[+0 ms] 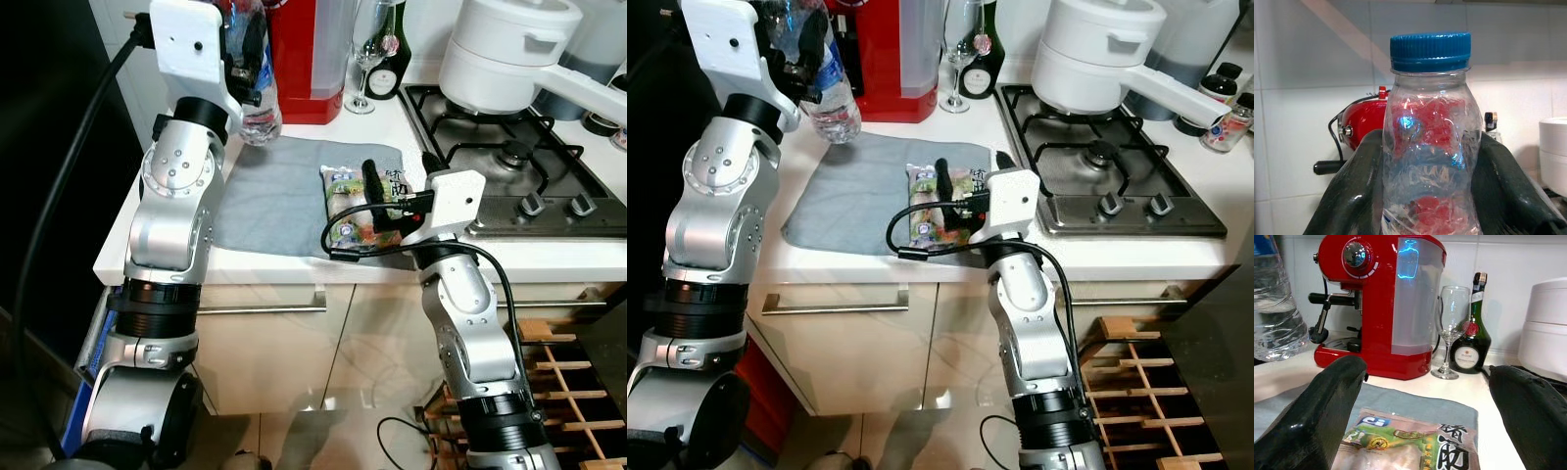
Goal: Restocking fridge
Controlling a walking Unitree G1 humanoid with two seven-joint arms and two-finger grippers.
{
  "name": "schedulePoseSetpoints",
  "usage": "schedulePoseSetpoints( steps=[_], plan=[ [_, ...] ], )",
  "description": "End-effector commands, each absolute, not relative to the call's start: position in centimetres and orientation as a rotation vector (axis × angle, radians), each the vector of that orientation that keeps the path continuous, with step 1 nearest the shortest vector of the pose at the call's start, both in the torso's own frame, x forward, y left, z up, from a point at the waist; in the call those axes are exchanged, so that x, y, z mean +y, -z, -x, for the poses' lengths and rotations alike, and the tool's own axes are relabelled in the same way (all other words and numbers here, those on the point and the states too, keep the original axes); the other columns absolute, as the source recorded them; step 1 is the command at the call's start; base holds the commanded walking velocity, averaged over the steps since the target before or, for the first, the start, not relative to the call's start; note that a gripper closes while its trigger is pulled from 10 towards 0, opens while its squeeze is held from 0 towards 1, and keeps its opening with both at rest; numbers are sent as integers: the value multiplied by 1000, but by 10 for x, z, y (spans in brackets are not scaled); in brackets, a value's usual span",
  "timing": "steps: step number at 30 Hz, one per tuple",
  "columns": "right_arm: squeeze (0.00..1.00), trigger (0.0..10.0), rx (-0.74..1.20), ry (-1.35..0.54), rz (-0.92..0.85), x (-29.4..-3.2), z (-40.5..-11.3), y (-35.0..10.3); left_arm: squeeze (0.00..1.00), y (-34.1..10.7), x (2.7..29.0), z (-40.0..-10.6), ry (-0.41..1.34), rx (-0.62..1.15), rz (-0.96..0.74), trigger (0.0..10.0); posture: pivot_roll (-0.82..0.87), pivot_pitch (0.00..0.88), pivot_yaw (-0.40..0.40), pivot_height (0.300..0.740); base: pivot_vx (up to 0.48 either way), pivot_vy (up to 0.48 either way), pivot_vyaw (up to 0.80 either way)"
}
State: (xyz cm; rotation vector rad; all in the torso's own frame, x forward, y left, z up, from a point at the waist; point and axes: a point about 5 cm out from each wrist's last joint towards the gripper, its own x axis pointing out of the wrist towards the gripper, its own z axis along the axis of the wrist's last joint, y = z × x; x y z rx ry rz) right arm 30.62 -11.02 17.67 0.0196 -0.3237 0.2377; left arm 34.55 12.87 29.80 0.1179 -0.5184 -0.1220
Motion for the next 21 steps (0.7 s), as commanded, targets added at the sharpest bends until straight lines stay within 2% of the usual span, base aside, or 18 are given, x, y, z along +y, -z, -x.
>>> schedulePoseSetpoints(
  steps=[1,8,21],
  plan=[
    [20,10000,-327,-227,-18,-113,-307,-177,0,-311,123,-339,124,-593,-136,10000,-94,0,-13,740,0,0,0],
    [24,10000,-329,-217,-9,-116,-311,-178,0,-315,119,-338,131,-631,-168,10000,-93,0,-17,740,0,0,0],
    [16,10000,-314,-221,-16,-113,-310,-172,0,-311,113,-338,146,-622,-117,10000,-96,0,-19,740,0,0,0]
  ],
)
